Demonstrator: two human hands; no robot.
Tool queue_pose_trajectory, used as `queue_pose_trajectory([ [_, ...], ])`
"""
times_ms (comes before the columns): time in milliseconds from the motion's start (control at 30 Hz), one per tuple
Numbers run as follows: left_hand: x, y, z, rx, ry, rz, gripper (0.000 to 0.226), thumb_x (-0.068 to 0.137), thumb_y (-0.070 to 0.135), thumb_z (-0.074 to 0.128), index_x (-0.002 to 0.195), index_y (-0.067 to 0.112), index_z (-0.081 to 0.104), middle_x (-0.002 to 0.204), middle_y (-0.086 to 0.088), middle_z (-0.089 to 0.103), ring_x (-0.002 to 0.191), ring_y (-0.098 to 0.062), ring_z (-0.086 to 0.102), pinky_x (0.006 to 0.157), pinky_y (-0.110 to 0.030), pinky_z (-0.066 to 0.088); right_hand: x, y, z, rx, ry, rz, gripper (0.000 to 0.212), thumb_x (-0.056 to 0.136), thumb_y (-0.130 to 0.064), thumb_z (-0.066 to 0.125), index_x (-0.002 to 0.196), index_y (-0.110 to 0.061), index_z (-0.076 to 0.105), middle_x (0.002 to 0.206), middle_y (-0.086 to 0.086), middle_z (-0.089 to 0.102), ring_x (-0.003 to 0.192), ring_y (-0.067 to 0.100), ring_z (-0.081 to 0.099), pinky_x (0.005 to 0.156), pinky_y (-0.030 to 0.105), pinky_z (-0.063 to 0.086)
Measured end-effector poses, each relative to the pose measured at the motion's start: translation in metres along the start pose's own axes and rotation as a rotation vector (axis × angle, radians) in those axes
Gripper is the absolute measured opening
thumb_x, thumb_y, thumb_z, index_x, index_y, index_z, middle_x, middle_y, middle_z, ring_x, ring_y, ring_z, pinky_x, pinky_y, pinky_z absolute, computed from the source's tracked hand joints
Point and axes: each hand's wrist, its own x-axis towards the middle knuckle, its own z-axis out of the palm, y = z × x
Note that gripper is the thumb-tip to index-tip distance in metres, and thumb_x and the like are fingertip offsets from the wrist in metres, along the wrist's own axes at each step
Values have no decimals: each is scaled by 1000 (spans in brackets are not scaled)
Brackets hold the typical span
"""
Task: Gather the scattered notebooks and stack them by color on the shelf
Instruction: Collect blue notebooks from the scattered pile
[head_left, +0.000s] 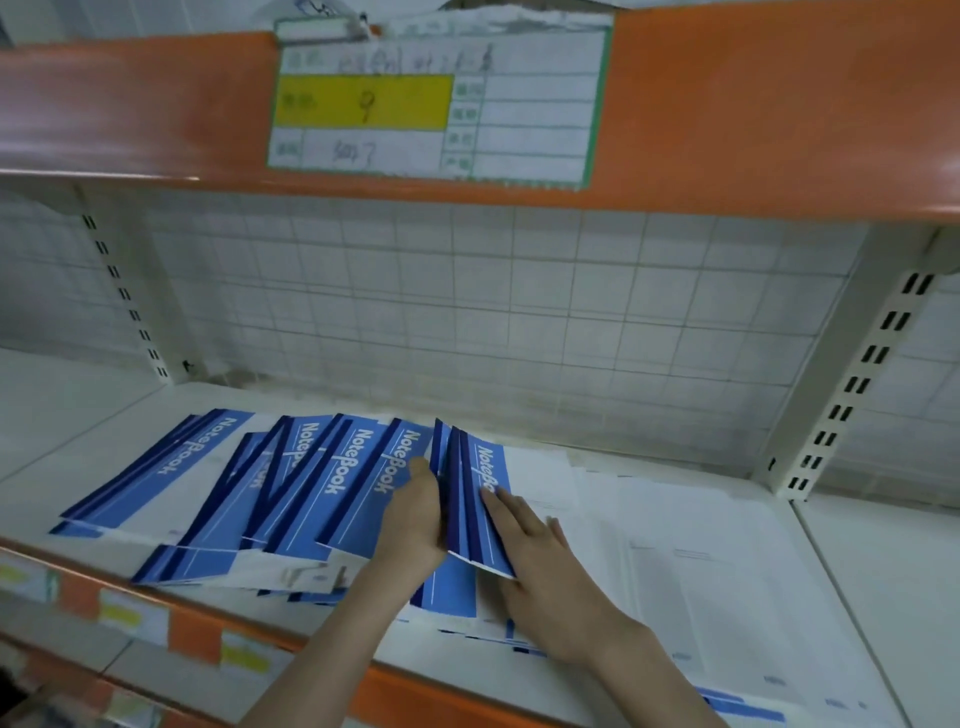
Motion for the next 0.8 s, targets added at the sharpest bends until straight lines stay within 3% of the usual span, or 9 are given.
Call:
queue_pose_trajectory([
  [67, 1, -3, 3, -83, -91, 27, 30, 101, 33, 34, 103, 12, 55, 109, -18, 66, 93, -30, 66, 86, -48, 54, -1, 3, 0, 23, 16, 5, 68, 98, -23, 35, 152, -27, -6, 160, -7, -5, 147, 14, -4, 118, 39, -1],
  [167, 0, -1, 6, -284, -241, -20, 28, 99, 42, 43, 109, 21, 60, 88, -2, 75, 77, -18, 73, 58, -29, 57, -5, 8, -4, 45, 24, 4, 68, 98, -51, 32, 151, -32, -6, 159, -13, -6, 146, 8, -6, 120, 35, -1],
  [233, 1, 2, 9, -357, -327, -58, 33, 94, 47, 49, 108, 21, 64, 86, -2, 76, 78, -18, 73, 56, -27, 56, -8, 10, -10, 50, 4, -6, 81, 88, -69, 28, 151, -34, -8, 158, -15, -10, 145, 5, -10, 120, 36, -3],
  [300, 1, 3, 13, -304, -369, 13, 28, 91, 30, 61, 115, 16, 63, 90, -3, 75, 81, -19, 72, 60, -28, 55, -12, 12, -16, -2, -2, -11, 94, 80, -78, 31, 150, -33, -12, 157, -16, -13, 144, 4, -14, 120, 37, -3],
  [367, -2, 8, 17, -283, -399, 76, 29, 89, 9, 60, 118, 13, 61, 93, -6, 74, 83, -20, 71, 62, -29, 55, -15, 15, -22, -85, 33, 1, 91, 87, -64, 45, 151, -32, -11, 158, -15, -13, 145, 6, -12, 120, 37, -1],
  [433, -5, 11, 23, -364, -451, 70, 26, 89, 5, 56, 114, 12, 62, 95, -8, 73, 81, -20, 71, 60, -28, 56, -19, 18, -29, -158, 89, 15, 79, 94, -28, 48, 151, -31, -7, 159, -12, -10, 147, 9, -6, 119, 36, 2],
  [567, -11, 20, 35, -456, -548, 69, 26, 98, 28, 46, 113, 14, 63, 98, -14, 72, 84, -23, 71, 68, -34, 58, -27, 24, -43, -45, 240, 94, 89, 81, 12, 37, 152, -30, 5, 160, -8, 8, 144, 15, 18, 115, 31, 22],
  [633, -11, 19, 39, -219, -552, 212, 33, 101, 31, 39, 121, 15, 60, 104, -13, 71, 94, -22, 69, 79, -34, 57, -33, 30, -47, -27, 288, 132, 88, 79, 13, 37, 152, -29, 11, 158, -8, 17, 138, 17, 30, 110, 29, 30],
  [800, -10, -4, 42, 760, -498, 645, 44, 95, 39, 49, 136, 23, 48, 139, 3, 50, 128, -15, 47, 110, -41, 35, -45, 46, -52, -19, 333, 191, 81, 81, 11, 38, 151, -27, 17, 156, -7, 22, 138, 16, 29, 110, 29, 29],
])
